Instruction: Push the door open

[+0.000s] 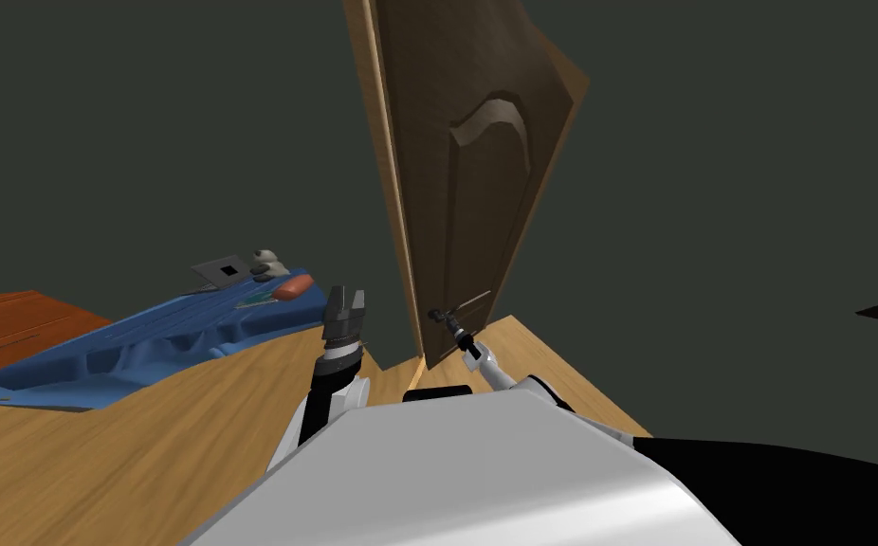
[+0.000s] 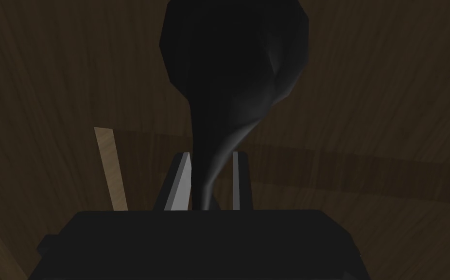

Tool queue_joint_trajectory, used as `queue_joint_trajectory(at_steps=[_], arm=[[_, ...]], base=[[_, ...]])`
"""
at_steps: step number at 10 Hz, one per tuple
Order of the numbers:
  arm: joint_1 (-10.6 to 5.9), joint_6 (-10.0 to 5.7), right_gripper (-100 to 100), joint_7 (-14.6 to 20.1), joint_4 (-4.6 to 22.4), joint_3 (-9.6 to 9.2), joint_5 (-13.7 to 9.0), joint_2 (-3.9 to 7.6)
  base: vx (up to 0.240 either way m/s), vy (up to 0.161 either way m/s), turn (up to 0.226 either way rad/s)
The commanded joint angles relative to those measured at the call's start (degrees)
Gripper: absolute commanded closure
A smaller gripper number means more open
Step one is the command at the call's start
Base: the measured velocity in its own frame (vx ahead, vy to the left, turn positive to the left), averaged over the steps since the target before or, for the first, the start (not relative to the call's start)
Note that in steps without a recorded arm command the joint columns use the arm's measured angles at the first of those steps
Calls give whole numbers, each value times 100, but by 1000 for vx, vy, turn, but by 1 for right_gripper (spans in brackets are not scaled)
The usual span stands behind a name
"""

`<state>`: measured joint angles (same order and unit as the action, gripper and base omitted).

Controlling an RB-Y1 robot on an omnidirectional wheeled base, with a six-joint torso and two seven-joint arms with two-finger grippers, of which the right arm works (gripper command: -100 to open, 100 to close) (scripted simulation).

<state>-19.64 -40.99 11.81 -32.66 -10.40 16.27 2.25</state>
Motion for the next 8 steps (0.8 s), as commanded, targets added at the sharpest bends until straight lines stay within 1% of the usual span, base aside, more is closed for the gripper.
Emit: queue_joint_trajectory(at_steps=[1,3,5,6,8], arm=[[-62,-30,100,-19,-20,-17,-82,100],[-49,-21,100,1,-71,-212,-176,146],[-35,-12,100,22,-123,-414,-273,185],[-25,-6,100,38,-163,-568,-347,208],[-11,3,100,59,-214,-768,-443,231]], base=[[-74,-159,109],[-69,-180,142],[-142,-201,183],[-141,-200,208],[-148,-210,170]])
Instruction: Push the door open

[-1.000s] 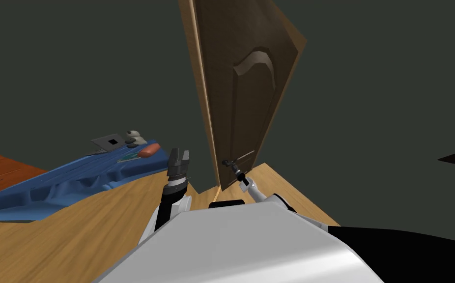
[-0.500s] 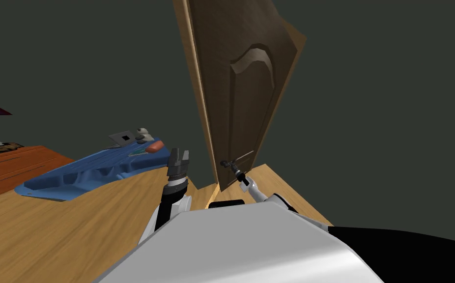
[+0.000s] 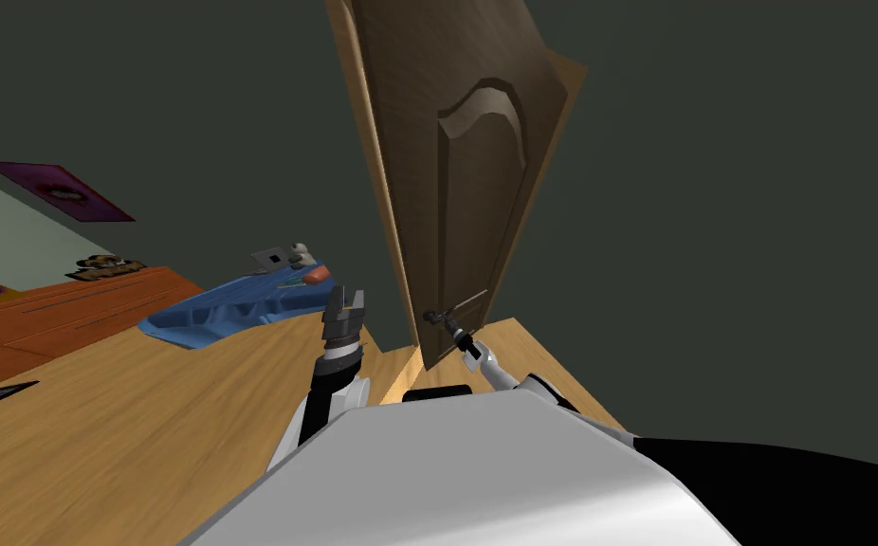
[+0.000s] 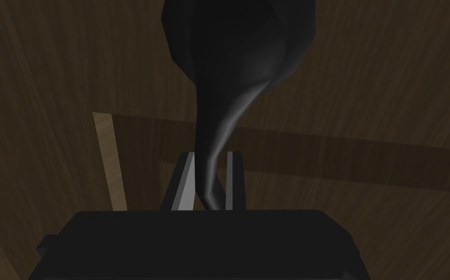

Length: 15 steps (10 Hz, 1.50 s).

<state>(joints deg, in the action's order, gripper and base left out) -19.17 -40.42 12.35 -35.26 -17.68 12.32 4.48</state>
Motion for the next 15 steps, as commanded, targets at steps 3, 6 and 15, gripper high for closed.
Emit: queue_joint_trajectory(at_steps=[3,6,15], arm=[[-37,-39,100,38,-37,-360,-202,28],[-21,-30,100,61,-94,-582,-308,29],[56,-101,100,466,-374,-1158,-216,273]], base=[[-157,-204,165],[-115,-147,115],[-92,-167,65]])
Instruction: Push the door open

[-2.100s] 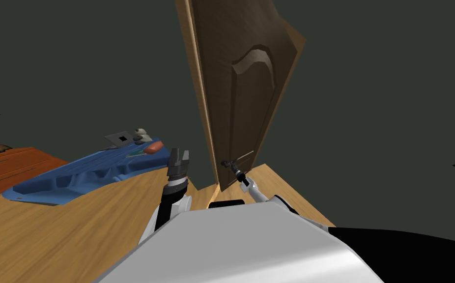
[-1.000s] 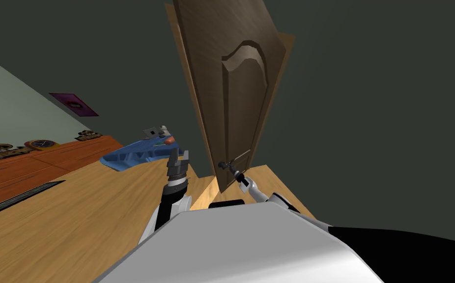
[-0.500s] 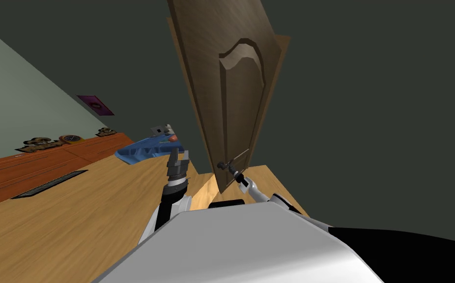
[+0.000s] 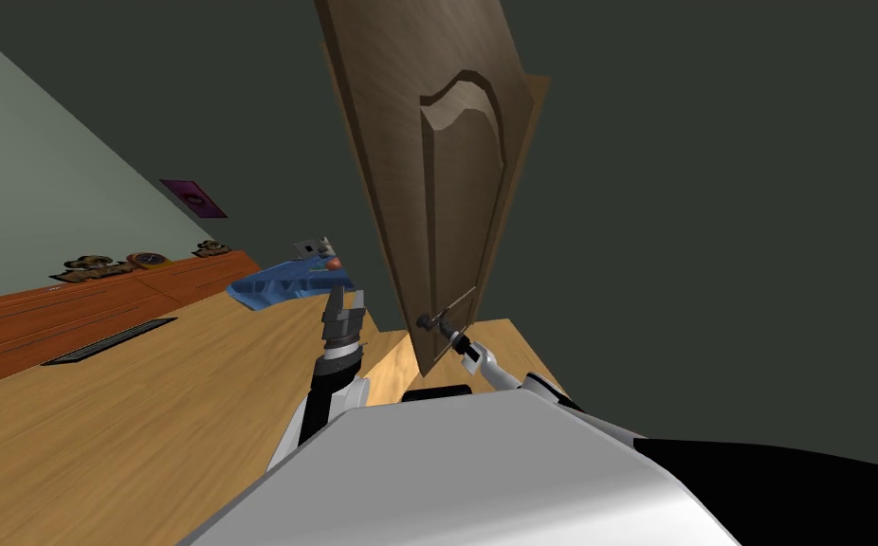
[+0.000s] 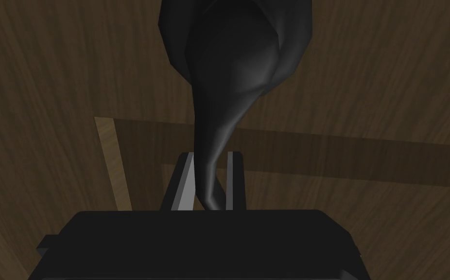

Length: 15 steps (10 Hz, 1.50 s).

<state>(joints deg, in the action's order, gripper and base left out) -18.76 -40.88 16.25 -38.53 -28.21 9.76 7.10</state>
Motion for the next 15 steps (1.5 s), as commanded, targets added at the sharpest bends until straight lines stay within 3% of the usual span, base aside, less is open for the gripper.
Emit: queue_joint_trajectory(at_steps=[1,4,5,6,14,15], arm=[[16,-79,100,116,-61,-158,58,28],[22,-184,100,305,-126,-405,149,104],[16,-124,100,275,-100,-312,114,154],[25,-237,100,421,-143,-486,180,252],[21,-690,100,987,-413,-1191,445,624],[-6,-589,100,961,-397,-1104,411,645]], base=[[-122,-166,43],[-89,-162,36],[-23,-75,9],[-28,-122,14],[-64,-179,21],[-33,-82,1]])
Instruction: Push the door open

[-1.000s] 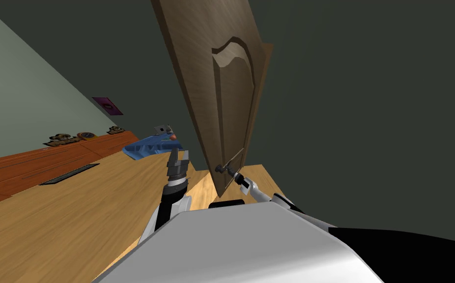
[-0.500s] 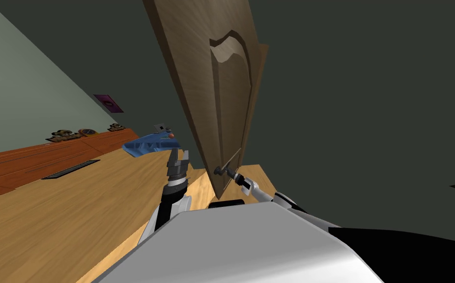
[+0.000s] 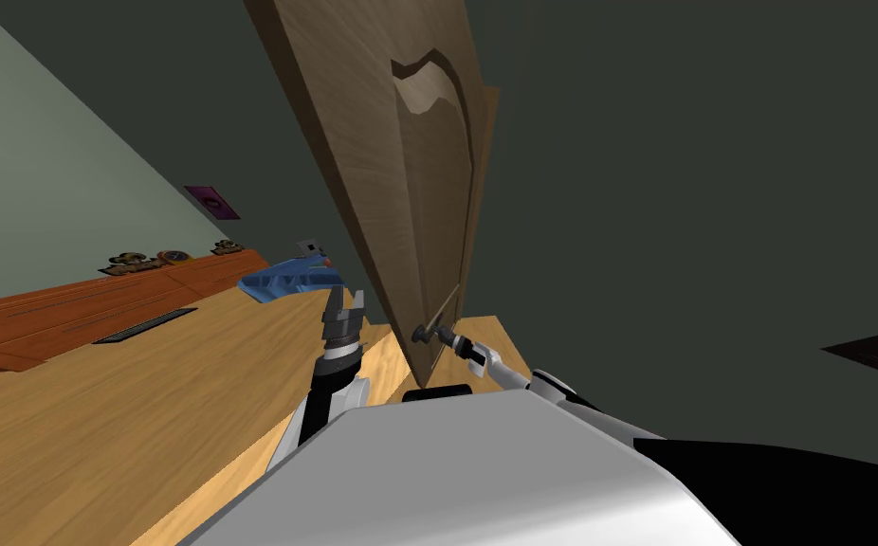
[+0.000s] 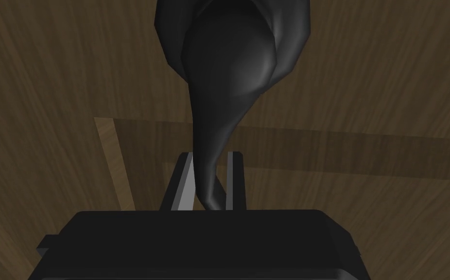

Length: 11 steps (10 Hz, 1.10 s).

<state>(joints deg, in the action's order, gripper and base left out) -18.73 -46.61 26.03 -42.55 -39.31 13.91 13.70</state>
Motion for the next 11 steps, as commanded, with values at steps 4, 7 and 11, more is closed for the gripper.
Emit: queue_joint_trajectory(at_steps=[4,7,11], arm=[[22,-362,100,232,-177,-372,146,251],[30,-486,100,311,-238,-499,196,336],[33,-547,100,350,-267,-561,220,378]], base=[[-53,-123,53],[-29,-55,10],[-6,-17,11]])
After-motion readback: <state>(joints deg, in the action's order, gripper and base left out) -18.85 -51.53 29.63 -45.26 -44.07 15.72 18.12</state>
